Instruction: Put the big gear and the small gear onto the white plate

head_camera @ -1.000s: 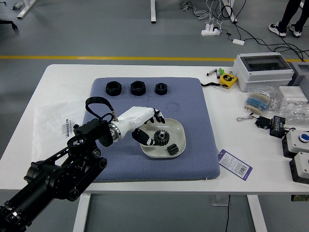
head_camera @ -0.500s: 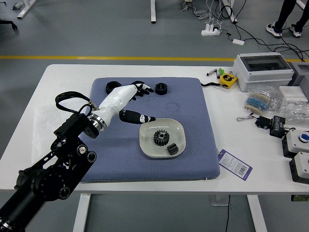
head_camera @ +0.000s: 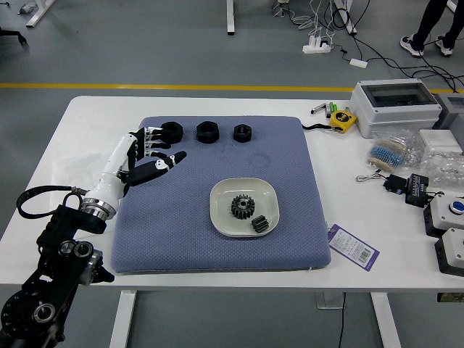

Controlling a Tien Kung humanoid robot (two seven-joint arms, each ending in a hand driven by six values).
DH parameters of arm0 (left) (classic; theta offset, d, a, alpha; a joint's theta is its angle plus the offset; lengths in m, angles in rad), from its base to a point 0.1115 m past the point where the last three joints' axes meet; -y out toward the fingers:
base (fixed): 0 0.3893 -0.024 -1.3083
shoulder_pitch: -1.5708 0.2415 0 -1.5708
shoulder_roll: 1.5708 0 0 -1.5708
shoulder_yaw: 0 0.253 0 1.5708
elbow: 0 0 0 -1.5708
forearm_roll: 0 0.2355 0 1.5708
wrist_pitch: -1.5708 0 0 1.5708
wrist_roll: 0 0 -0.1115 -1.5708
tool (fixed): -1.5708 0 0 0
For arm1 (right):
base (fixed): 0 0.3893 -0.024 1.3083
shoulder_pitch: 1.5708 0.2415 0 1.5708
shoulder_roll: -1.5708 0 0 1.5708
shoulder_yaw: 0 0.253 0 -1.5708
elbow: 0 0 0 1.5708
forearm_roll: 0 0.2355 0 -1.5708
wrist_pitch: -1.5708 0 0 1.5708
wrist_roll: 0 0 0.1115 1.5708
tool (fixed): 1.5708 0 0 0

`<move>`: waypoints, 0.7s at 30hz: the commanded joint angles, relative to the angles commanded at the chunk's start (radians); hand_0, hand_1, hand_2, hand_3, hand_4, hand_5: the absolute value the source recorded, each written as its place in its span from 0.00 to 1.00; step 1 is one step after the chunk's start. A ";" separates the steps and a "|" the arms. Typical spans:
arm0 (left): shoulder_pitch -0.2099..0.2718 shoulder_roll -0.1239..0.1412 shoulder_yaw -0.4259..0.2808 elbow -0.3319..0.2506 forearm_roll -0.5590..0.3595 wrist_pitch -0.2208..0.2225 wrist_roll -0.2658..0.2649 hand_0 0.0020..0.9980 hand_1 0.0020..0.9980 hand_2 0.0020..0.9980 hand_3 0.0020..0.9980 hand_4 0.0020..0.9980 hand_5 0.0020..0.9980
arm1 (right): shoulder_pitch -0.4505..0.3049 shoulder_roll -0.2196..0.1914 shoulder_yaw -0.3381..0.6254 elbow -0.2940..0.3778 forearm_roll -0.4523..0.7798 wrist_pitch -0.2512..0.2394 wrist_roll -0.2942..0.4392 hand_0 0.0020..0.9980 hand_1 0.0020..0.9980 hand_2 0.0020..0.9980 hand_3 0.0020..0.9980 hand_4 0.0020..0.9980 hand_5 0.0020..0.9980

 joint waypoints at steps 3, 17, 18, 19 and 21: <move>0.029 0.005 -0.016 -0.022 -0.130 -0.022 0.008 0.68 0.65 0.74 0.68 0.93 0.48 | 0.001 0.000 -0.002 0.000 0.003 0.001 0.001 0.64 0.63 0.72 0.59 0.85 0.71; 0.126 0.026 -0.065 -0.041 -0.429 -0.021 -0.015 0.74 0.74 0.80 0.76 0.93 0.57 | -0.001 0.003 0.005 -0.001 -0.009 -0.003 -0.006 0.64 0.63 0.72 0.59 0.84 0.71; 0.130 0.026 -0.069 -0.040 -0.430 -0.020 -0.019 0.74 0.74 0.80 0.76 0.93 0.57 | -0.001 0.003 0.005 -0.001 -0.009 -0.003 -0.006 0.64 0.63 0.72 0.59 0.84 0.71; 0.132 0.025 -0.073 -0.040 -0.430 -0.019 -0.021 0.74 0.74 0.81 0.76 0.93 0.59 | -0.001 0.003 0.005 -0.001 -0.008 -0.003 -0.006 0.64 0.63 0.72 0.59 0.84 0.71; 0.135 0.026 -0.081 -0.041 -0.427 -0.020 -0.022 0.74 0.74 0.81 0.76 0.93 0.59 | -0.001 0.004 0.004 -0.001 -0.006 -0.004 -0.006 0.64 0.63 0.72 0.59 0.84 0.71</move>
